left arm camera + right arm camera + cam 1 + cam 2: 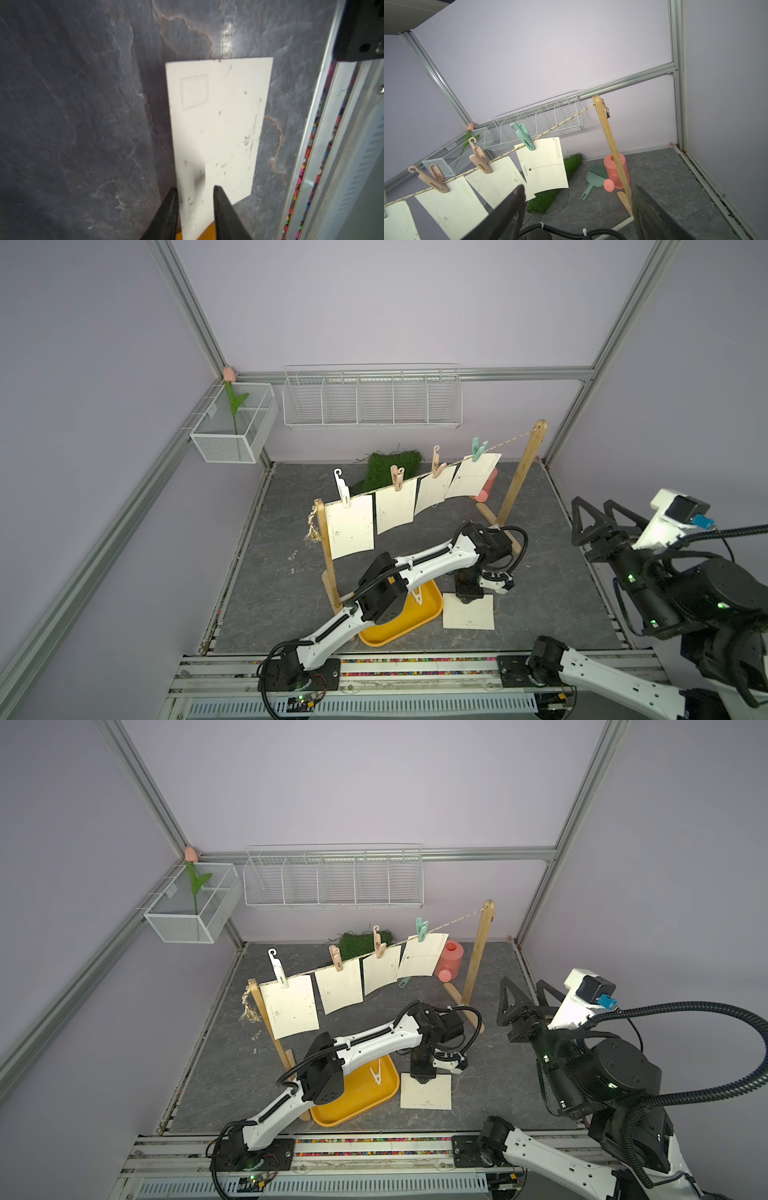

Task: Remove the postcards from the strings
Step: Place the postcard at the center of the board, then pinch the postcard on the clothesline.

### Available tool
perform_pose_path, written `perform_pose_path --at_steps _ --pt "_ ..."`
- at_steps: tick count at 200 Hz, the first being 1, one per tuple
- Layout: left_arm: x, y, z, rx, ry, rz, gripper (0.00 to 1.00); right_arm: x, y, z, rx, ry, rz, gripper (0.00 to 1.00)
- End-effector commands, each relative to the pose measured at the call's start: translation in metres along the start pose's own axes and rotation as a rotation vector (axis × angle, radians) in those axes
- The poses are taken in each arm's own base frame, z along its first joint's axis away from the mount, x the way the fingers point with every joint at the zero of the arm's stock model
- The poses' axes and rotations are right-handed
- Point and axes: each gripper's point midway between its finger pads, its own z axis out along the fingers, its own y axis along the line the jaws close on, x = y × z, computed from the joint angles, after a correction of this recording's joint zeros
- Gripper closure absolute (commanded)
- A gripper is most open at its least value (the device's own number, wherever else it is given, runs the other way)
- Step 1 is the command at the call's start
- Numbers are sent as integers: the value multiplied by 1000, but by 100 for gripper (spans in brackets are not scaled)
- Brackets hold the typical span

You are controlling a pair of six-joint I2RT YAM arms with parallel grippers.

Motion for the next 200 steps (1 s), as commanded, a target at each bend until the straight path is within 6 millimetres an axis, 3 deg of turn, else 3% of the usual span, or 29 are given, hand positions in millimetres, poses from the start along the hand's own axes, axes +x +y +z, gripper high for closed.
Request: perform_pose_path --at_steps 1,50,89,107,125,151,200 --pt "-3 9 -7 -90 6 18 65 1 2 5 17 -9 -15 19" --pt "-22 13 -38 -196 -130 28 63 6 -2 6 43 -1 -36 19" --pt "-35 -13 -78 -231 -302 106 63 -1 8 3 -25 14 -67 14" --pt "-35 -32 -98 -253 -401 153 64 -3 31 1 -148 40 -129 11" --pt "-31 -56 -118 -267 -503 198 63 -3 58 -1 -287 47 -183 0" --pt "-18 -84 -149 -300 -651 215 64 5 94 4 -417 131 -303 5" --pt "15 -93 -214 -442 -940 72 61 23 157 35 -564 317 -380 5"
